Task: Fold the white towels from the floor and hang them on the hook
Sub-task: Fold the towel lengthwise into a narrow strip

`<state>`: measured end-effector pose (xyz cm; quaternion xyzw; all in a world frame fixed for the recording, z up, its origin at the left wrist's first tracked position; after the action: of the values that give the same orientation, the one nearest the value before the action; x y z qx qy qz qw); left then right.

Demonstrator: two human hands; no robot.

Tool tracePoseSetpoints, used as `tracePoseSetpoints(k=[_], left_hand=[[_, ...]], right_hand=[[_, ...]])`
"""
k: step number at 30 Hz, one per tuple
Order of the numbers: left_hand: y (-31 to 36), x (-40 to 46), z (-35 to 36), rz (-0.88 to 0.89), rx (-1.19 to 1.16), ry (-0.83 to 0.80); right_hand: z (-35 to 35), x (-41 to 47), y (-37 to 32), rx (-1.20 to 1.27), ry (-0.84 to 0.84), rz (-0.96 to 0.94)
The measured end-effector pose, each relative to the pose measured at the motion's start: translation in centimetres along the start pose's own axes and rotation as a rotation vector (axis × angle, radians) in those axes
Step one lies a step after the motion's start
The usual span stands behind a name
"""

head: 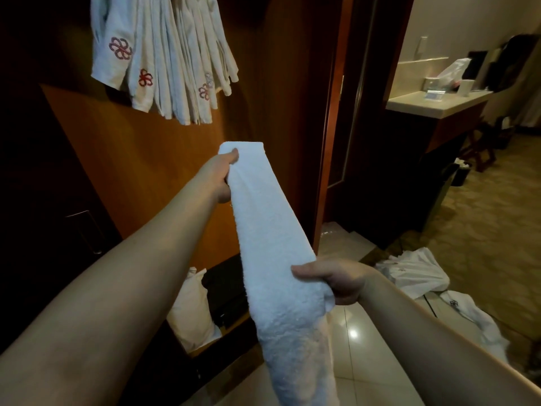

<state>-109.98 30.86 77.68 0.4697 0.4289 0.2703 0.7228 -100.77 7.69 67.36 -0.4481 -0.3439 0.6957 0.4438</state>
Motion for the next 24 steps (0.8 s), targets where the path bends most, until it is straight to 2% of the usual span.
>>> tracePoseSetpoints(k=[4,7,9,12,16,19,24], left_hand=[[-2.2,0.4,-0.5,0.023,0.009,-0.213],[-4.5,-0.1,-0.4,-0.022,0.263,-0.254],[-6.0,-1.2,0.0,0.140,0.415,-0.113],[-7.8,-4.4,0.6,0.586,0.448,0.045],[-10.6,-8.4,1.0,0.936,0.505,-0.089],[-12.1,-8.9,1.4,1.039,0.670,-0.131],[-12.3,-8.0,1.6,1.120,0.861,0.053]], right_hand=[[0.7,-0.6,-1.8,0.063,0.007,-0.076],[0.8,-0.7,-3.7,0.118,0.112,-0.178],[0.6,-0.5,-4.9,0.091,0.255,-0.258],[0.2,0.1,-6.3,0.008,0.430,-0.371],[-0.1,0.7,-6.9,0.032,0.459,-0.470],[0.5,1.1,-7.3,0.033,0.440,-0.506],[1.3,2.0,-7.7,-0.021,0.497,-0.523]])
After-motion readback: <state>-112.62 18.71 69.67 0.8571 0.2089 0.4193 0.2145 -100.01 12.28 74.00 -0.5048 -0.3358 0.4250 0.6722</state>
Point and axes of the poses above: each hand's wrist, its own x-axis towards the middle knuckle, its own z-axis out of the palm, y = z × x, the point moved 1 cm from there along x, towards the middle knuckle, and after that the axes turned 2 degrees about x, right-handed, at the moved point
